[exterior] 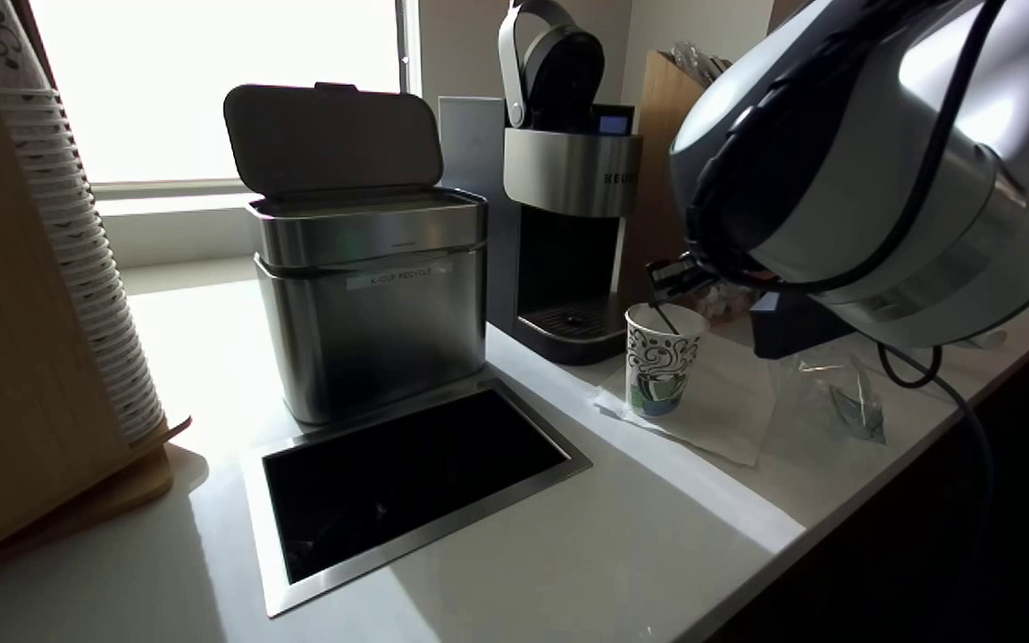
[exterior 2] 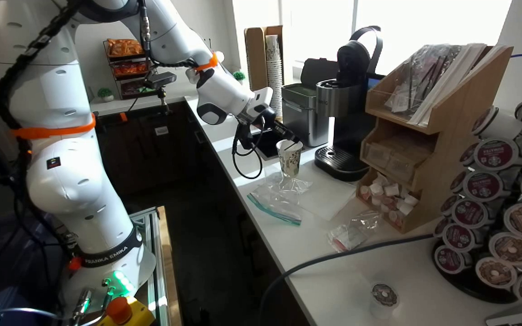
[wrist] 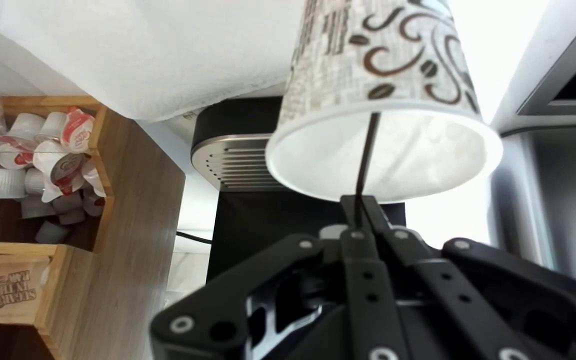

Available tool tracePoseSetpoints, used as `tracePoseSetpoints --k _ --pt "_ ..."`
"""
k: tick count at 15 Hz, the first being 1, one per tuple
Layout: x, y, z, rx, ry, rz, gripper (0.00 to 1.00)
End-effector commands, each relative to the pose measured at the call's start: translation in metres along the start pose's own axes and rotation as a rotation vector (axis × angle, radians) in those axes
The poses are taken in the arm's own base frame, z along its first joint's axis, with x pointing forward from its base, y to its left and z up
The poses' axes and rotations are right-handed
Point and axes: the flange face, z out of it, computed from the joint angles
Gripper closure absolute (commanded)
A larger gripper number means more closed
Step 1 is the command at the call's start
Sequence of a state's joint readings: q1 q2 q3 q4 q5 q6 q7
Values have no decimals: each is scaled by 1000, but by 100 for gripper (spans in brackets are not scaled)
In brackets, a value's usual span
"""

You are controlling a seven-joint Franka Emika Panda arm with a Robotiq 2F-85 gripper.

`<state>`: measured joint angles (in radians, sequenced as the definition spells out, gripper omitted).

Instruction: Put the black straw in the coffee cup on the left.

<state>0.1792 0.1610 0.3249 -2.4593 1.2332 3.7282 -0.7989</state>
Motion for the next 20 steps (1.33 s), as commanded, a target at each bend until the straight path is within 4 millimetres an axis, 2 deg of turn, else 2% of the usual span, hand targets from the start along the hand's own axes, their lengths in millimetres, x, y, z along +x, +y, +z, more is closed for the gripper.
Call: tracePoseSetpoints --k 1,10,11,17,20 --pt "-1 -2 -5 -38 -1 -40 72" --pt "9 -6 -14 -13 24 -17 5" --pt "12 -5 -15 -7 26 -11 1" --pt "34 6 -22 129 -8 -4 0" --pt "45 19 -24 195 -34 -23 0"
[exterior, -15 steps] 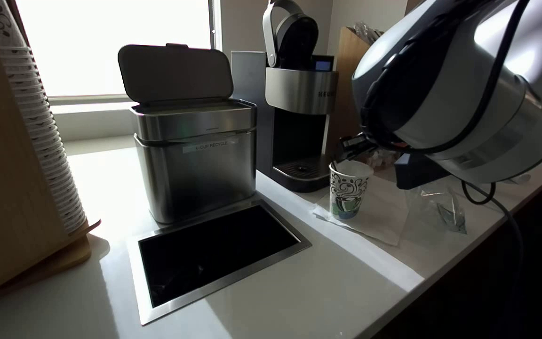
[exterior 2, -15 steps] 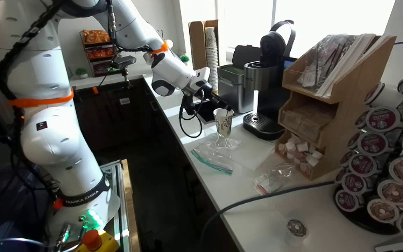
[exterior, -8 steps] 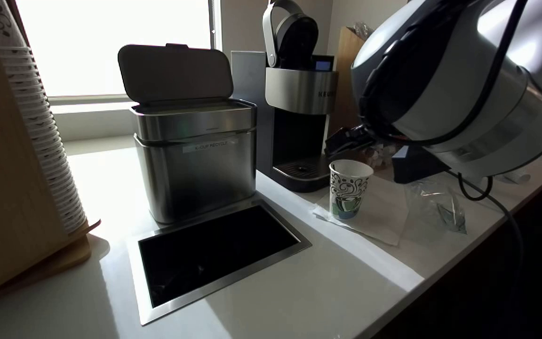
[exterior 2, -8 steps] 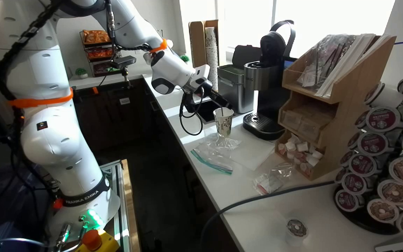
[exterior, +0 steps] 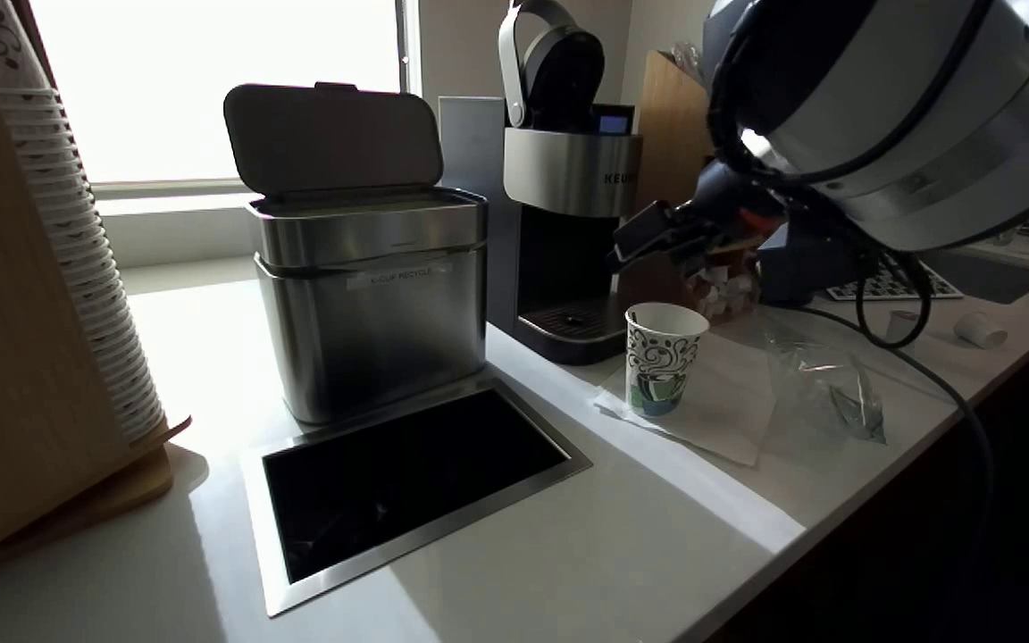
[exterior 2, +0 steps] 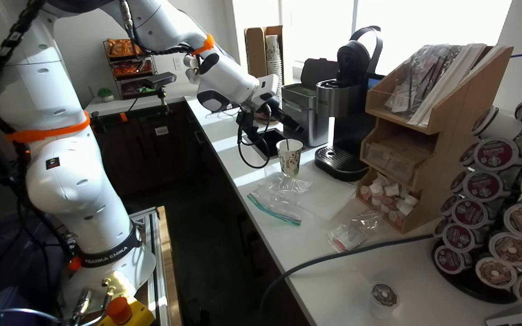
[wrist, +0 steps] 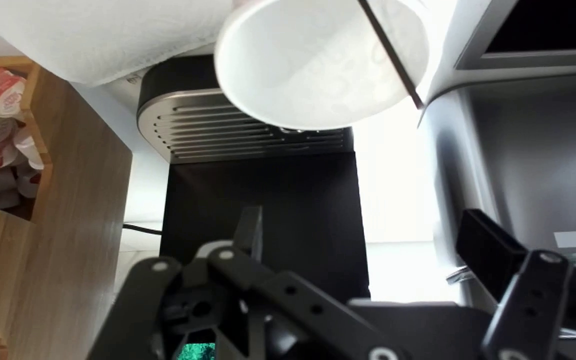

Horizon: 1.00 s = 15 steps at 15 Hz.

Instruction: Put the black straw in the coffee cup on the left.

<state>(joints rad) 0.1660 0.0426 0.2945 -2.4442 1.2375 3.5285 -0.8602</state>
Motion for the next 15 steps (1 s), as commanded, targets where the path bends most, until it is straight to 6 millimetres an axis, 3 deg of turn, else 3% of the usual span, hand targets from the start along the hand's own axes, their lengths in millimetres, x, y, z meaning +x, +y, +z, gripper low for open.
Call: tracePoseSetpoints --k 1,10,15 --pt "11 18 -12 83 -35 -29 0" --pt "6 54 -5 237 -212 -127 0" --pt "35 55 -23 234 -235 -203 0"
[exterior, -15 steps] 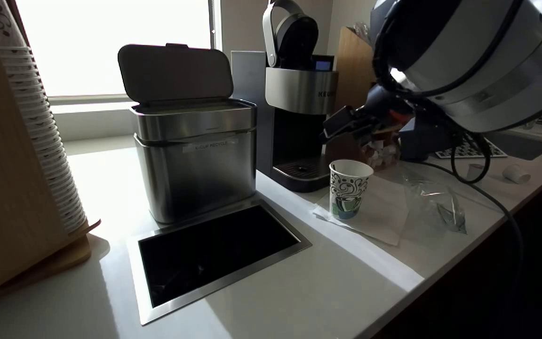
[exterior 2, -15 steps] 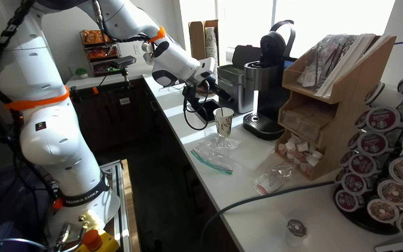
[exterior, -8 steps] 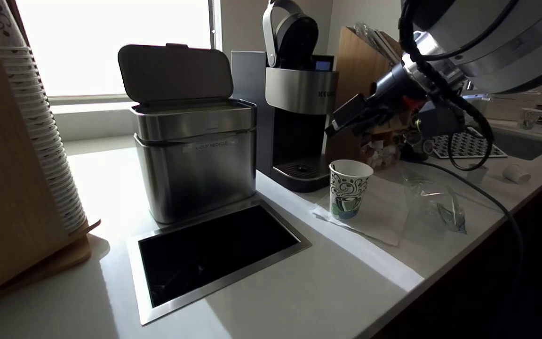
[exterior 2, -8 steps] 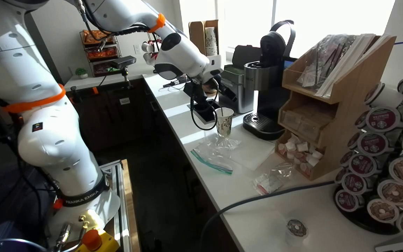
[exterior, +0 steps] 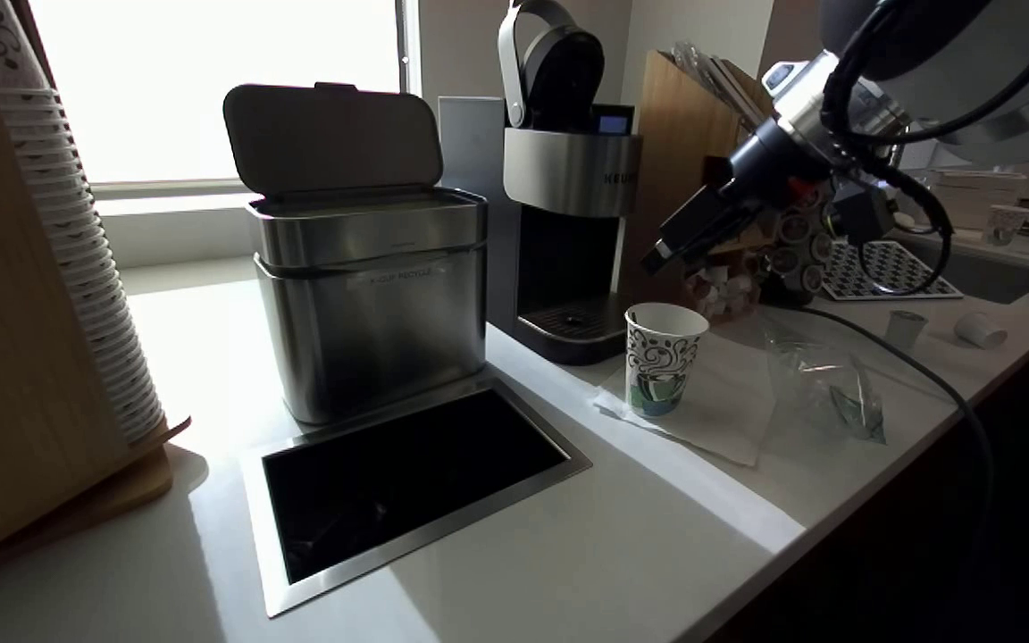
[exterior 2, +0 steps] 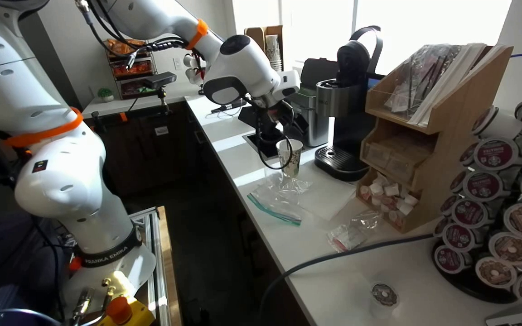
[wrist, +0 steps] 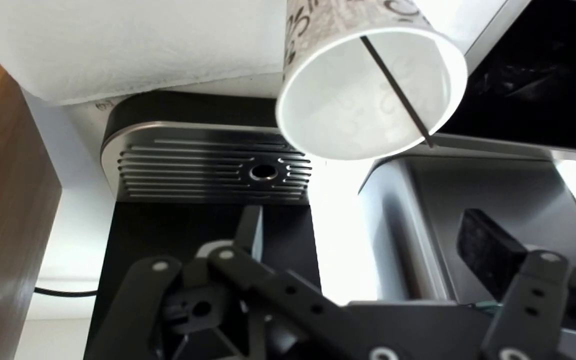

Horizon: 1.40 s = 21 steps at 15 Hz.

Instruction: Put the black straw in the coffee cup on the left.

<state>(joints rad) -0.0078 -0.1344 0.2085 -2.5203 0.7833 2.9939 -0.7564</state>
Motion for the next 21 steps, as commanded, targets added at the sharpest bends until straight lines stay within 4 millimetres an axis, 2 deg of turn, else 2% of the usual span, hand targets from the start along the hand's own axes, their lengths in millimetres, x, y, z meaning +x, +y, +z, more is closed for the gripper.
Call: tracePoseSetpoints --k 1,10,15,21 --pt "11 -5 -26 5 -38 -30 0" --pt "40 -27 -60 11 -174 -45 0" --pt "43 -30 -62 -25 -236 -47 0" --pt "44 -28 -58 -19 -208 -53 0"
